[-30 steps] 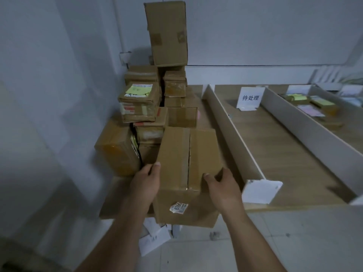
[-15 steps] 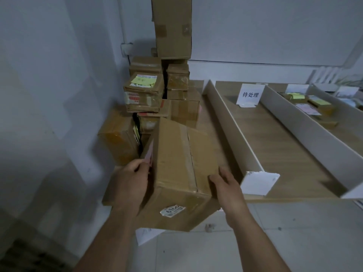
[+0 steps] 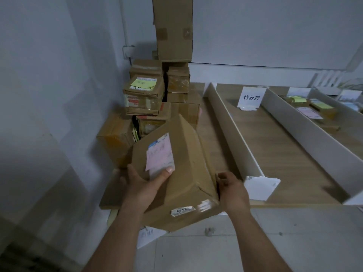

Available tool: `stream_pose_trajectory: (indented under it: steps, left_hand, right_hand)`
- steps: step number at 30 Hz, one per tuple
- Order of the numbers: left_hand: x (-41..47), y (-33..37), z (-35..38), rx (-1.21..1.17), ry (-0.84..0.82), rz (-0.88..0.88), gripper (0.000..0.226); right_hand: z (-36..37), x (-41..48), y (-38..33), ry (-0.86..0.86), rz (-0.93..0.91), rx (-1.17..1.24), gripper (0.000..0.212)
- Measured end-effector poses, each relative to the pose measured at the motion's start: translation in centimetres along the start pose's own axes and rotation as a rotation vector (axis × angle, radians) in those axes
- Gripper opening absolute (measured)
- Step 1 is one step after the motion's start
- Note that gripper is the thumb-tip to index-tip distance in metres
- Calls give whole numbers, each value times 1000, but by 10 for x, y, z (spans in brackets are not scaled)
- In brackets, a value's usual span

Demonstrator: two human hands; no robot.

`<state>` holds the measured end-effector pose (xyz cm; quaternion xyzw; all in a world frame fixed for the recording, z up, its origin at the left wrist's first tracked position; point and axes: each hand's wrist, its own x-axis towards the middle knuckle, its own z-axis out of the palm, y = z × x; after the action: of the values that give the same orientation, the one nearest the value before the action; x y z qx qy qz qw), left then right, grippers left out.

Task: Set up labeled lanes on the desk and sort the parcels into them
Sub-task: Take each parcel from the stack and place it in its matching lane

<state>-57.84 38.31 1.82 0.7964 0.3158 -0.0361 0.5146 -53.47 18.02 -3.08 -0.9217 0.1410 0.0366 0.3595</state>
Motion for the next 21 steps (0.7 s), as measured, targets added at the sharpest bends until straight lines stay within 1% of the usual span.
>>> stream_pose_trajectory:
  steps: [1,3,4,6,9,10,12,14,17,20,21]
  left_hand:
    - [2,1,-1,4,22,6,121]
    - [9,0,-4,-4,57,19,106]
    - [12,-1,-5,2,60,19,100]
    - [19,-4,-7,48,70,14,89]
    - [20,-5,-10,77,44,28,63]
    - [19,-6,-10,74,29,49,54]
    - [19,-8,-11,38,5,81,42]
    - [22,-11,-12,16,-2,77,35]
    - [26,-21,-16,91,14,44,23]
    - [28,-33,-20,141,13,30,25]
    - [27,-35,-22,141,9,33,26]
  right_hand:
    - [0,0,0,-37,15,76,24]
    - [3,-5,-4,-200,87,367,24]
    - [3,-10,-8,-286,142,503,30]
    - [5,-20,-11,-412,203,639,44]
    - [8,-26,-11,-516,188,627,51]
    - [7,-26,-12,-514,181,590,53]
    - [3,-22,-22,-445,176,504,53]
    - [-3,-20,-33,-357,147,380,46]
    - [-4,-23,-40,-288,77,254,35]
    - [0,-32,-34,-330,62,313,20]
    - [0,-37,-33,-333,61,348,20]
